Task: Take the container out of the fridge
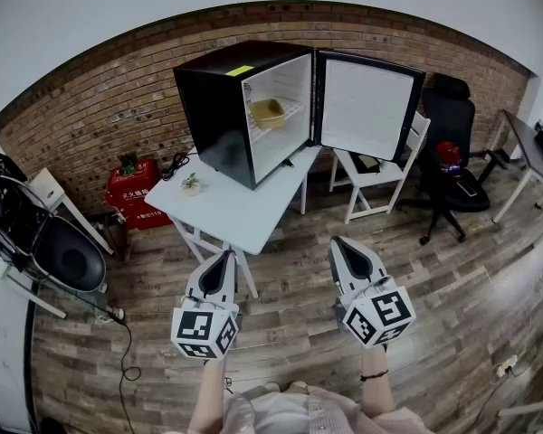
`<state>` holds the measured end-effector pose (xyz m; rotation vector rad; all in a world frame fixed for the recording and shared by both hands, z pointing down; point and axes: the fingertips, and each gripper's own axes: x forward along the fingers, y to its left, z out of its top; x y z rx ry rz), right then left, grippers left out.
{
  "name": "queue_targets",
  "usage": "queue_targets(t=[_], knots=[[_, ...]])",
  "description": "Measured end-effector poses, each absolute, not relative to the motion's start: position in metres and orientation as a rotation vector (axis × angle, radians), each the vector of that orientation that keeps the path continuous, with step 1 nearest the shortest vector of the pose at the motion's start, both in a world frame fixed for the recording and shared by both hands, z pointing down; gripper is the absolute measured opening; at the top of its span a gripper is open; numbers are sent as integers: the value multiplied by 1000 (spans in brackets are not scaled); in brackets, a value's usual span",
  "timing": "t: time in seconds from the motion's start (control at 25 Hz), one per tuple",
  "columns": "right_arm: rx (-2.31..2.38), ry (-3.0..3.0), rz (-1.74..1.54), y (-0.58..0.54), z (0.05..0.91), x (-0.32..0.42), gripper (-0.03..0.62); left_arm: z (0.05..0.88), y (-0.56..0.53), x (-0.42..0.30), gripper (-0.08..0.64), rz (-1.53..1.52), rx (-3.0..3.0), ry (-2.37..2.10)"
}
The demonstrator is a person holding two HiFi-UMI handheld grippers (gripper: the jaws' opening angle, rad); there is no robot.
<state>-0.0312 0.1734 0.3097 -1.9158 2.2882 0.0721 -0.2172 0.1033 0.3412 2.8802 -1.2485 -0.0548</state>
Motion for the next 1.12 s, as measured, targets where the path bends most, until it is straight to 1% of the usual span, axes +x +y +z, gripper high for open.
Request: queue_targets(t=[0.48, 0.76, 0.92, 1.12], knots=[[-1962, 2292, -1, 178, 337, -2, 12, 357, 119, -181, -8, -15, 2863, -1221], [-1946, 2273, -55, 176, 346, 10, 111, 367, 124, -168, -8, 19, 2848, -1221], [-1943, 2266, -66, 169, 349, 17, 153, 370, 118, -162, -8, 25, 2841, -1226], [-1948, 2279, -72, 152, 356, 27, 172, 375, 101, -148, -8, 39, 2843, -1213]])
